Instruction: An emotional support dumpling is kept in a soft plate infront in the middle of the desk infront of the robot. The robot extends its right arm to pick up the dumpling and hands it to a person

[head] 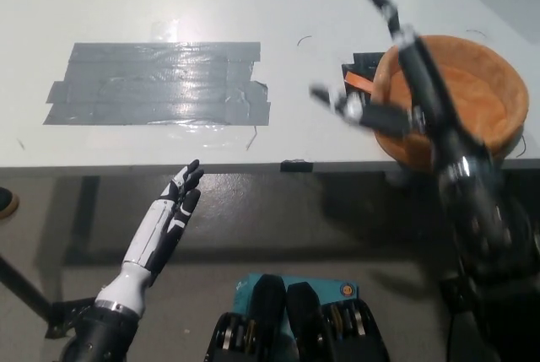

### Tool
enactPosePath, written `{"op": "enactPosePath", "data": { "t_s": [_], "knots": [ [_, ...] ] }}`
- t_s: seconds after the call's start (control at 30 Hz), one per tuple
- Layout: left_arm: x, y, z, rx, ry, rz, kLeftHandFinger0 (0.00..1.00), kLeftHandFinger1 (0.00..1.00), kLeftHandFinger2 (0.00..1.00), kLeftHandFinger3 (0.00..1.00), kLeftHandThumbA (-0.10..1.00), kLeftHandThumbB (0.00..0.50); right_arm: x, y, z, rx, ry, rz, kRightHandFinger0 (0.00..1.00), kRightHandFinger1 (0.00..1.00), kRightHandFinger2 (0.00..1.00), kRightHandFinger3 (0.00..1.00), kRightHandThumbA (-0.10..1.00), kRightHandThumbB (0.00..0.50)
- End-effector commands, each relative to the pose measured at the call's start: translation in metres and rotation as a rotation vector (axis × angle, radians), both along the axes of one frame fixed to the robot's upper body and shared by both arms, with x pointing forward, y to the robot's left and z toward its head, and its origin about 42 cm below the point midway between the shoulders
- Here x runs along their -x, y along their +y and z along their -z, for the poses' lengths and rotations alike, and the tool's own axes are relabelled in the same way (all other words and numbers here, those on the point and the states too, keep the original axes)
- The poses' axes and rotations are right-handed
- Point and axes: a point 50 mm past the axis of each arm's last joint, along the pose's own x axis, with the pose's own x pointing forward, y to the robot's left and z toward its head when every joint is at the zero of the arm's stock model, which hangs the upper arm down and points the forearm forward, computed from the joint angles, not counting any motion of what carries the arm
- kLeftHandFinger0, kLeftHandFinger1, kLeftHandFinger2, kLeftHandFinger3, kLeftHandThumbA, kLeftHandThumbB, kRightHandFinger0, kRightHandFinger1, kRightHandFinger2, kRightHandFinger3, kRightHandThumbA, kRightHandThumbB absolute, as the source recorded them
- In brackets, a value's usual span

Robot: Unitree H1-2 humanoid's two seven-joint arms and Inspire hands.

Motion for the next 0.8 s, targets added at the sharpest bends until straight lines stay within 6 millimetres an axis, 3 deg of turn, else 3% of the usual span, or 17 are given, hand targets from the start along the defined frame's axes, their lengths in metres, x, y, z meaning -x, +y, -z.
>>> {"op": "enactPosePath", "data": {
  "t_s": [0.0, 0.17, 0.2, 0.37, 0.5, 0.77],
  "knots": [
    [-0.015, 0.0, -0.034, -0.004, -0.122, 0.023, 1.0, 1.0, 1.0, 1.0, 1.0, 0.022, 0.074, -0.003, -0.009, -0.067, -0.122, -0.178, 1.0, 1.0, 1.0, 1.0, 1.0, 0.37],
    [-0.011, -0.001, -0.028, -0.005, -0.107, 0.02, 1.0, 1.0, 1.0, 1.0, 1.0, 0.022, 0.07, -0.014, 0.034, -0.06, 0.007, -0.152, 1.0, 1.0, 1.0, 1.0, 1.0, 0.359],
    [-0.01, -0.001, -0.027, -0.005, -0.108, 0.021, 1.0, 1.0, 1.0, 1.0, 1.0, 0.018, 0.066, -0.02, 0.051, -0.04, 0.059, -0.139, 1.0, 1.0, 1.0, 1.0, 1.0, 0.335],
    [-0.008, 0.002, -0.022, -0.007, -0.1, 0.017, 1.0, 1.0, 1.0, 1.0, 1.0, 0.007, 0.056, -0.031, 0.095, -0.038, 0.187, -0.112, 1.0, 1.0, 1.0, 1.0, 1.0, 0.291],
    [-0.003, 0.004, -0.017, -0.009, -0.095, 0.01, 1.0, 1.0, 1.0, 1.0, 1.0, 0.001, 0.052, -0.033, 0.12, -0.02, 0.282, -0.113, 1.0, 1.0, 1.0, 1.0, 1.0, 0.265],
    [0.003, 0.002, -0.012, -0.011, -0.073, 0.013, 1.0, 1.0, 1.0, 1.0, 1.0, 0.011, 0.059, -0.034, 0.132, -0.022, 0.326, -0.126, 1.0, 1.0, 1.0, 1.0, 1.0, 0.258]
  ]
}}
